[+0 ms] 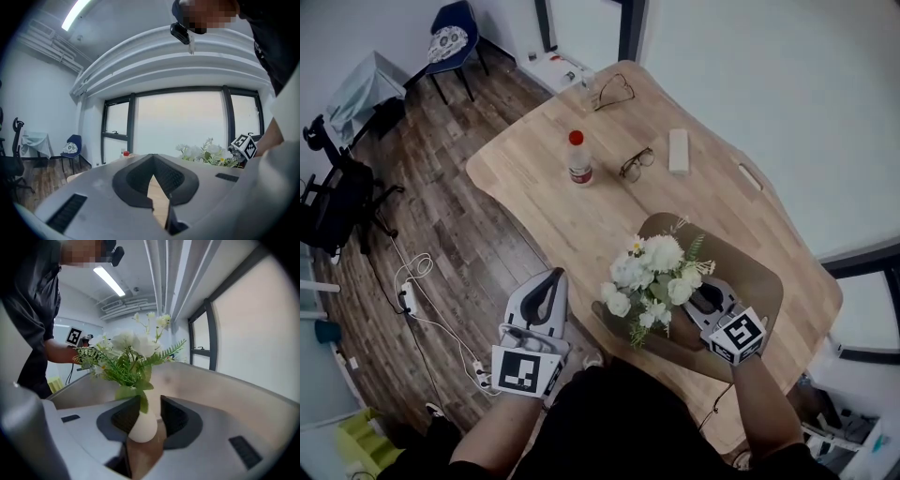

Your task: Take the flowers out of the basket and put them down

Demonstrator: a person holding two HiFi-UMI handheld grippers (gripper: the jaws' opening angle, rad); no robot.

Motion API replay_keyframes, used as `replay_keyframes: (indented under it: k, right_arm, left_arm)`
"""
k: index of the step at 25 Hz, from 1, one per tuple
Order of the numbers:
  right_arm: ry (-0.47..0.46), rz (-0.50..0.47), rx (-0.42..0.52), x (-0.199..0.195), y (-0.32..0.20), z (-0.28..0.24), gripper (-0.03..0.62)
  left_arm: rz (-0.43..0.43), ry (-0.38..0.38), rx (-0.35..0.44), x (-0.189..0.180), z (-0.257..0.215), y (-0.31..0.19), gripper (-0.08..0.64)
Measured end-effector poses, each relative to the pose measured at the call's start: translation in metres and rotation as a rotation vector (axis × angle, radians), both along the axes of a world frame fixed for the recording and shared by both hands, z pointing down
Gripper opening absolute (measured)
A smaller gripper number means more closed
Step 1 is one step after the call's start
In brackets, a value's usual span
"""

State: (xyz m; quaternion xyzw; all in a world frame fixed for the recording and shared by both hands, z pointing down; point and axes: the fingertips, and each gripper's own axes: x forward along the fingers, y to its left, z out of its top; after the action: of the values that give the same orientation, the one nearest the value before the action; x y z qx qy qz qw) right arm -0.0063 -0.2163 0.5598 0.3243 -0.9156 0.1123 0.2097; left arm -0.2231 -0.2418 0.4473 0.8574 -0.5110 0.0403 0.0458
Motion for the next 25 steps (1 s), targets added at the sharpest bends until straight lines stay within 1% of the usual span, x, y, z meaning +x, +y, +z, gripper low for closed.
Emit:
replay_keyframes:
  k: [2, 3, 5, 11, 18, 21, 22, 25]
  right_arm:
    - [0.004, -0.042, -0.027, -0.006, 0.002, 0.008, 0.258]
    - [0.006, -0.063, -0.038, -0.010, 0.004, 0.012, 0.291]
    - [0.007, -0.099, -0.051, -0.016, 0.006, 0.019, 0.305]
    - [-0.044, -0.175, -0.072, -0.042, 0.008, 0.027, 0.324]
    - [-0.068, -0.182, -0.033, -0.065, -0.005, 0.027, 0.323]
    - [-0.069, -0.194, -0.029, -0.073, -0.008, 0.026, 0.318]
    - [-0.073, -0.201, -0.031, -0.075, -0.007, 0.026, 0.279]
    - [-0.087, -0.209, -0.038, -0.076, -0.008, 0.021, 0.247]
  left_arm:
    - [-0.008, -0.001, -0.003, -0.001, 0.000, -0.001, 0.005]
    - [-0.012, -0.002, -0.004, -0.002, 0.000, -0.002, 0.005]
    - [-0.017, -0.005, -0.005, -0.003, 0.000, -0.002, 0.005]
    - [-0.044, -0.020, -0.009, -0.013, -0.001, -0.001, 0.005]
    - [-0.086, -0.032, -0.003, -0.029, -0.006, 0.003, 0.005]
    - [-0.090, -0.036, -0.003, -0.032, -0.009, 0.004, 0.005]
    - [-0.090, -0.042, 0.001, -0.033, -0.012, 0.006, 0.005]
    - [-0.096, -0.054, 0.018, -0.037, -0.025, 0.007, 0.005]
